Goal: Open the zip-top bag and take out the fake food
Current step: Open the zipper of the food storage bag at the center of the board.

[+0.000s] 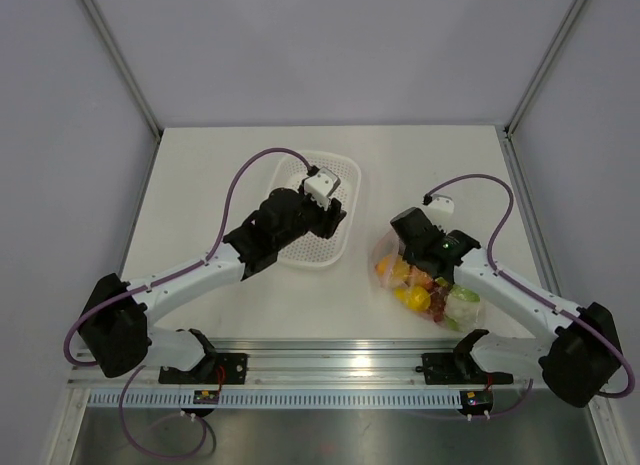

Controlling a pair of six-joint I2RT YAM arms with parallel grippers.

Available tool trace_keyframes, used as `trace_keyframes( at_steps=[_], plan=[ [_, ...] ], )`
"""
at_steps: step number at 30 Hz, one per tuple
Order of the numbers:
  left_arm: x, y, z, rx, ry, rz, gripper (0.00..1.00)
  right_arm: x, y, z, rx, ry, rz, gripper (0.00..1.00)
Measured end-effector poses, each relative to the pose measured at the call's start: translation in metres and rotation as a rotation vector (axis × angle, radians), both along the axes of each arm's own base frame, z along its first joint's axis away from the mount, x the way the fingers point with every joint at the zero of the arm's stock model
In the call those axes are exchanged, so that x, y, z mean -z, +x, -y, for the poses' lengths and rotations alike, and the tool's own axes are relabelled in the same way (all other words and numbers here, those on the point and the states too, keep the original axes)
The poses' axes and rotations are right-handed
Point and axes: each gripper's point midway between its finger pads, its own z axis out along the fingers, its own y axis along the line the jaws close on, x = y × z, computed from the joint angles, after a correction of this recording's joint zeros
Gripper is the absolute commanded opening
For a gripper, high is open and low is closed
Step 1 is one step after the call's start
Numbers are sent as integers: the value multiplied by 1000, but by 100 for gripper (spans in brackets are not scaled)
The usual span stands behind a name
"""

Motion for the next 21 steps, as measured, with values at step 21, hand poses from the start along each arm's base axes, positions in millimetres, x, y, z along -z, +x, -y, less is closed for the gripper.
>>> trace_keyframes(
  at_steps=[21],
  plan=[
    [67, -28, 39, 212, -59, -171, 50, -25, -2, 1, -122, 189, 189, 0]
  ],
)
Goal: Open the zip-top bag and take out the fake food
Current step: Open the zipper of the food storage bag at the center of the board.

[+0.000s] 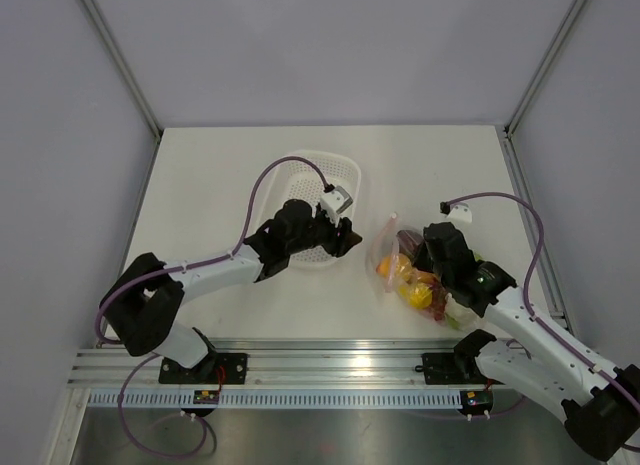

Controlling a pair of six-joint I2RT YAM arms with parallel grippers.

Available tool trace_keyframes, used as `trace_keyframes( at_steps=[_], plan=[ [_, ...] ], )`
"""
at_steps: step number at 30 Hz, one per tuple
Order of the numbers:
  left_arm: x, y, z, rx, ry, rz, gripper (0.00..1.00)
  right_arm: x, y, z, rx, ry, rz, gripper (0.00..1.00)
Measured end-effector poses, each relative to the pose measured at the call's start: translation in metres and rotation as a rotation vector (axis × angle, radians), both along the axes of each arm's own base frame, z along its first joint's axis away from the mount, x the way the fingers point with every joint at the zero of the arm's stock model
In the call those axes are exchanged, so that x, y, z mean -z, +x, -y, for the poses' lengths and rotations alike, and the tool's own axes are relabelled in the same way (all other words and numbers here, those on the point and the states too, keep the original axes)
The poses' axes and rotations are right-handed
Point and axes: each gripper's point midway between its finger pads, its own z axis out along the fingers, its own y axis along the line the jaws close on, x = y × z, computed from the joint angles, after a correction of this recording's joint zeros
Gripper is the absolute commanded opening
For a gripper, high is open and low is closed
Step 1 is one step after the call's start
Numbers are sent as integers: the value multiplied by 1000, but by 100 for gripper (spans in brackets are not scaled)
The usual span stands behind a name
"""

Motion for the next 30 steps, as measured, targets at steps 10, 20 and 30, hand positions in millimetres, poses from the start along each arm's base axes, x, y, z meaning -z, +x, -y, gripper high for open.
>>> trace_keyframes(
  at_steps=[10, 20, 30],
  plan=[
    [-5, -23, 24, 190, -44, 51, 49, 8, -2, -6, -16, 20, -20, 0],
    [14, -54, 51, 377, 38, 121, 49, 2, -6, -9, -38, 63, 5, 0],
    [35, -60, 64, 450, 99, 109, 54, -7, -12, -8, -44, 106, 49, 0]
  ],
)
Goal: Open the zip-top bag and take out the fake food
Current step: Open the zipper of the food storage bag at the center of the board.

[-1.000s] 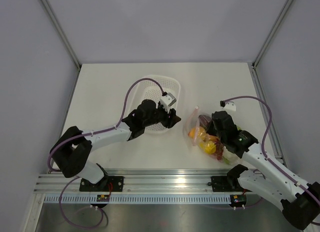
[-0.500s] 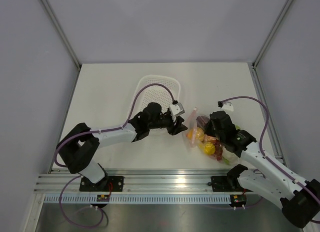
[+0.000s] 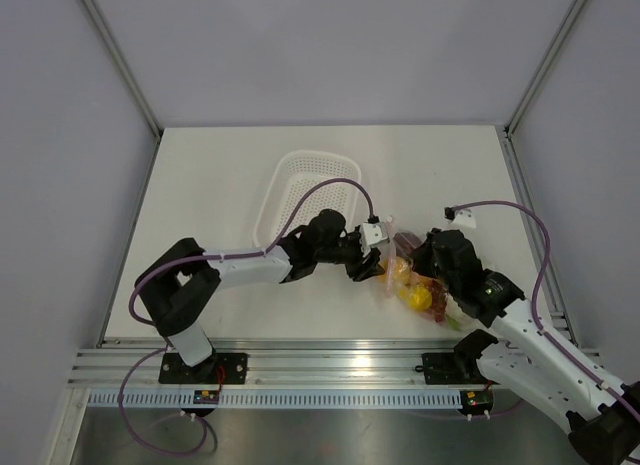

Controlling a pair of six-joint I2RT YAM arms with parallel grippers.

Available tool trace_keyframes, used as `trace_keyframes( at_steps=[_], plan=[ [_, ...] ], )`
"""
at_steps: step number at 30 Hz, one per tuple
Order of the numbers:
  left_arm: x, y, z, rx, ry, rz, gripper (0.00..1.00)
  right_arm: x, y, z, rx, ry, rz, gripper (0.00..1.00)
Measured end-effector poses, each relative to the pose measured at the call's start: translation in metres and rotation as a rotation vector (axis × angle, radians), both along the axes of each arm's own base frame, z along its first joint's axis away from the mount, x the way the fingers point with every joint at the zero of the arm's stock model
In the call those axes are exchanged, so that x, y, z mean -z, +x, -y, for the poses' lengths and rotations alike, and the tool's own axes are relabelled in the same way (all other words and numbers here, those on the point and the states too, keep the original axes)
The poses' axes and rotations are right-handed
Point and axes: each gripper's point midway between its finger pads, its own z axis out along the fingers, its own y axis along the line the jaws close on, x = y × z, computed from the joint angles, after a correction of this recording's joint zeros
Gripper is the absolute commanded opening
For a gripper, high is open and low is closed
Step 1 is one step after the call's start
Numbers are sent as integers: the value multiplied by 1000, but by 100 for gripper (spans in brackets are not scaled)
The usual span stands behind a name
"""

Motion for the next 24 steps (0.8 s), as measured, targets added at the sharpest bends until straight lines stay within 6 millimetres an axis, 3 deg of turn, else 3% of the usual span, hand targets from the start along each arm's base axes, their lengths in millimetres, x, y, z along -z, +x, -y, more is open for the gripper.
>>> trace_keyframes(
  at_steps=[4, 12, 19, 24],
  plan=[
    [6, -3, 1, 19, 9, -18, 60, 2, 0, -2, -6, 1, -8, 0],
    [-1, -8, 8, 41, -31, -38, 62, 4, 1, -7, -22, 8, -19, 0],
    [23, -14, 11, 57, 2, -94, 68, 5, 0, -7, -25, 14, -19, 0],
    [24, -20, 12, 81, 0, -109, 70, 5, 0, -7, -24, 14, -19, 0]
  ],
)
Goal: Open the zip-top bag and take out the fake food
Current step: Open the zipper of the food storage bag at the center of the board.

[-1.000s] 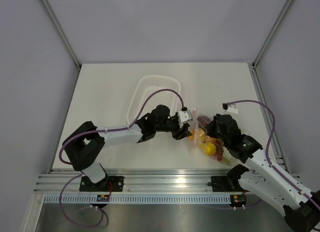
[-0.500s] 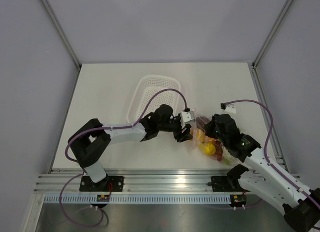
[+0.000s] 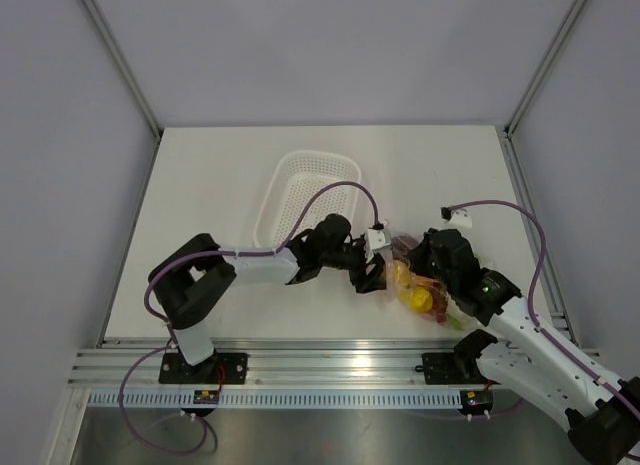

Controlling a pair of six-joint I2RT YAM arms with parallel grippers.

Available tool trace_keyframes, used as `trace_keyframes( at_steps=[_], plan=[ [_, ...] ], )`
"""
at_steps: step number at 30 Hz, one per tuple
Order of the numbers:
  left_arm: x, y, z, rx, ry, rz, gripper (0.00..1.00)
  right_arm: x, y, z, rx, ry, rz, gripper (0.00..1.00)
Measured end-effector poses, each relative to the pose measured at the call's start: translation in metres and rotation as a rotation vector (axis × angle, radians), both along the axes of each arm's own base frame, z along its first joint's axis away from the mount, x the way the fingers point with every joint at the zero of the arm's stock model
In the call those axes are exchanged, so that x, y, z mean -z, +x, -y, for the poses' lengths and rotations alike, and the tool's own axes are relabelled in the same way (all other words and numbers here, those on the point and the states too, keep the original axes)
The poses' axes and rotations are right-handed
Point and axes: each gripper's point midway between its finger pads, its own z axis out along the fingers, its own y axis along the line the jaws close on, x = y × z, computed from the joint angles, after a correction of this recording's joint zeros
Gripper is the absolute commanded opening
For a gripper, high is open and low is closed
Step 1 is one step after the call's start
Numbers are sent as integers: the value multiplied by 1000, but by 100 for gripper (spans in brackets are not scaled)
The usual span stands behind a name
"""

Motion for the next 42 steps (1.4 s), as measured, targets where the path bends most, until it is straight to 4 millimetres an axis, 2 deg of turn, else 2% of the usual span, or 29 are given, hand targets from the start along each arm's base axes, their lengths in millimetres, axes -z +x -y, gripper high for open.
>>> trace_keyframes(
  at_steps=[3, 7, 9, 10, 18, 27, 36, 42],
  plan=[
    [-2, -3, 2, 15, -13, -7, 77, 0, 0, 0, 0, 0, 0, 0],
    [-7, -7, 5, 32, -37, -19, 80, 0, 0, 0, 0, 0, 0, 0],
    [-10, -8, 6, 42, -49, -22, 87, 0, 0, 0, 0, -1, -1, 0],
    [-11, -9, 7, 45, -55, -27, 99, 0, 0, 0, 0, 0, -1, 0],
    [-7, -11, 10, 49, -58, -49, 99, 0, 0, 0, 0, 2, 1, 0],
    [-2, 6, 11, -46, -45, -14, 99, 1, 0, -3, -11, 13, 0, 0],
    [-13, 10, -1, -97, -62, 43, 99, -2, -1, -3, -9, 26, 8, 0],
    [-7, 18, -4, -138, -26, 52, 99, -5, -2, -2, -9, 35, 22, 0]
  ],
)
